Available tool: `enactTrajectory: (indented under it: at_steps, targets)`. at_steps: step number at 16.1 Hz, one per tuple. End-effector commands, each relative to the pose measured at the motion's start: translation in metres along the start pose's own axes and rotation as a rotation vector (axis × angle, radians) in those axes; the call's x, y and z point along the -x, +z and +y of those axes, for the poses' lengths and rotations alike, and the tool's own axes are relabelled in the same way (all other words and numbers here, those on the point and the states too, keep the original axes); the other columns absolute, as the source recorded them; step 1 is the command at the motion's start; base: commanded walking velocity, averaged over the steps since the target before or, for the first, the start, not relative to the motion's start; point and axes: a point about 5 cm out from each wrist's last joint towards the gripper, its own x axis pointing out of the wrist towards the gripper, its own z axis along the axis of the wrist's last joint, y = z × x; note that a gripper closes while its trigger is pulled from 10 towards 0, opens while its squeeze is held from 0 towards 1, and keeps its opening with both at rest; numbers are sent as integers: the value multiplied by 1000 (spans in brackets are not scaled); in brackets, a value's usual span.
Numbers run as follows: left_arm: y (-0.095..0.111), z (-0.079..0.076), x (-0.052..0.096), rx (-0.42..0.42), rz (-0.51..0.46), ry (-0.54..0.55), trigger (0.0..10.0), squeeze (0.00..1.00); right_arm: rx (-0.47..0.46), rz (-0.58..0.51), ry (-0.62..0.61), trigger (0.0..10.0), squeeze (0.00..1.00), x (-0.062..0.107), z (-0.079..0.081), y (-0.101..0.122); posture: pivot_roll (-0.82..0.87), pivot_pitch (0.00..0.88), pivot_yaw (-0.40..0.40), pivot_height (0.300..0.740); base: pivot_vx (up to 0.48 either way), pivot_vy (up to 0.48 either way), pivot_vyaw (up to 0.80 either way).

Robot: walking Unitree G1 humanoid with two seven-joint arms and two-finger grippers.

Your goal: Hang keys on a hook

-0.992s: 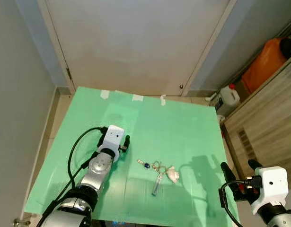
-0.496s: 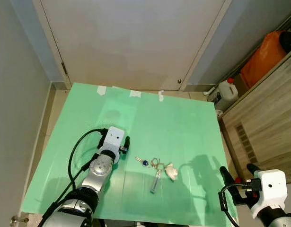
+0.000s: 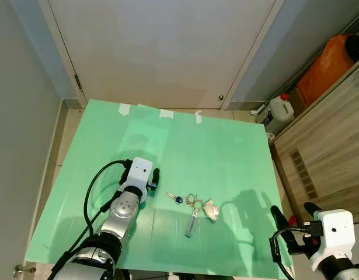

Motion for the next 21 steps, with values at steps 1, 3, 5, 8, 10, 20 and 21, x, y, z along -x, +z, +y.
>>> enactTrajectory:
  at_steps: [1, 3, 5, 8, 10, 20, 21]
  targets:
    - [-16, -9, 6, 20, 71, -27, 0, 0, 11, 21, -7, 10000, 0, 5, -3, -1, -307, 267, -138, 740, 0, 0, 0]
    - [-16, -10, 5, 20, 73, -35, 0, 0, 11, 23, -10, 10000, 0, 5, -3, -2, -302, 265, -135, 740, 0, 0, 0]
    - [-14, -8, 5, 15, 67, -43, 0, 0, 10, 26, -9, 10000, 0, 5, -2, -3, -296, 264, -134, 740, 0, 0, 0]
    - [-15, -9, 6, 23, 57, -61, 0, 184, 5, 26, -5, 10000, 0, 3, -2, -6, -283, 257, -129, 740, 0, 0, 0]
    - [-13, -10, 7, 30, 36, -70, 0, 298, 2, 22, 2, 10000, 0, 0, -3, -8, -260, 233, -124, 740, 0, 0, 0]
    - [83, 3, -4, -27, -323, -159, 0, 0, -36, -75, 73, 10000, 0, -73, 19, -6, -99, 69, -106, 740, 0, 0, 0]
    - [90, 7, -5, -26, -330, -153, 0, 0, -38, -83, 80, 10000, 0, -78, 22, -5, -85, 59, -103, 740, 0, 0, 0]
